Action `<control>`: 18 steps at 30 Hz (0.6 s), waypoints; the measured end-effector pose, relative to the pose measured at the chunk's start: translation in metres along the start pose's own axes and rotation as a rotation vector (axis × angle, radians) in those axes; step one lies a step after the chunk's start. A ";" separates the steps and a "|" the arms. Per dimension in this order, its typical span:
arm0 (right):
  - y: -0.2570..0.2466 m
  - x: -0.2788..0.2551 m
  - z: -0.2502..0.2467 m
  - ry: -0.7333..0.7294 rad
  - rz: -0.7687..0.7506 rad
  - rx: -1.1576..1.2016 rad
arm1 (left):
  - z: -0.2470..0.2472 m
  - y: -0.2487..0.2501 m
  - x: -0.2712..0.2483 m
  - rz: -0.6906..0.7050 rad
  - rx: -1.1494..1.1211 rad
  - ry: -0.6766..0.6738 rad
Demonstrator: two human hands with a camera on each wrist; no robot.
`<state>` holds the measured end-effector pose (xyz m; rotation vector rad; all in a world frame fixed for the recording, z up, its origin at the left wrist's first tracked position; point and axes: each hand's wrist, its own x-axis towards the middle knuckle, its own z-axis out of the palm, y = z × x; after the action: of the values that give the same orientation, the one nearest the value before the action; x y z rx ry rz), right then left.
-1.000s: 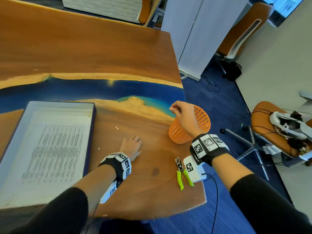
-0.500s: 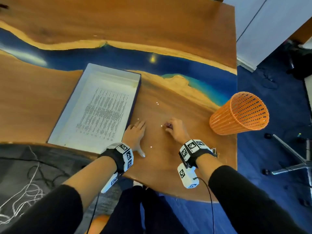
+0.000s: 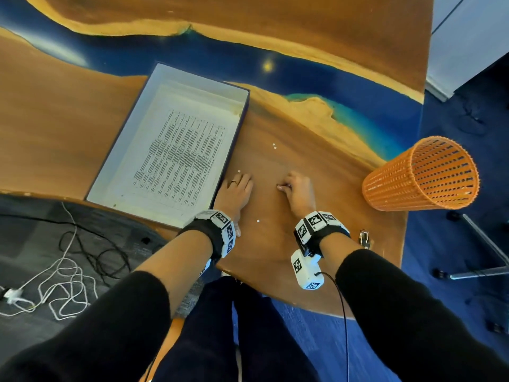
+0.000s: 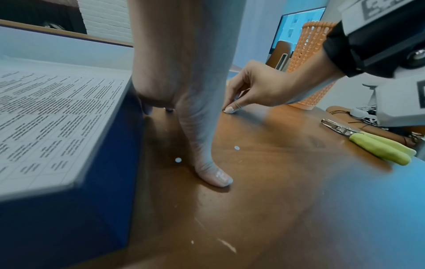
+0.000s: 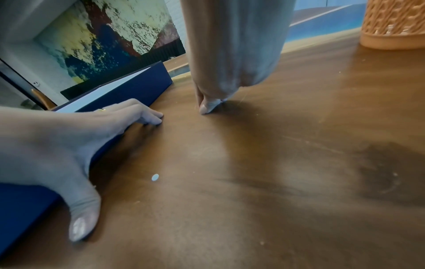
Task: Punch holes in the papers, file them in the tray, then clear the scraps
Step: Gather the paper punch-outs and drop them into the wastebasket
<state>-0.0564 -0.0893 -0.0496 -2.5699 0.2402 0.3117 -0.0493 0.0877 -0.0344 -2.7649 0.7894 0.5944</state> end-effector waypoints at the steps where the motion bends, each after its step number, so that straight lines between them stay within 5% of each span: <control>1: 0.000 -0.001 0.000 0.005 -0.016 -0.014 | 0.001 0.000 0.001 0.006 -0.004 0.001; 14: 0.000 0.002 -0.003 -0.052 -0.141 -0.149 | 0.000 0.002 0.009 0.026 0.000 -0.094; 18: 0.000 0.003 0.001 -0.075 -0.130 -0.148 | 0.000 0.002 0.007 -0.036 -0.008 0.047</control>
<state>-0.0537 -0.0891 -0.0514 -2.6970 0.0228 0.3891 -0.0446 0.0830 -0.0376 -2.8034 0.7474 0.5289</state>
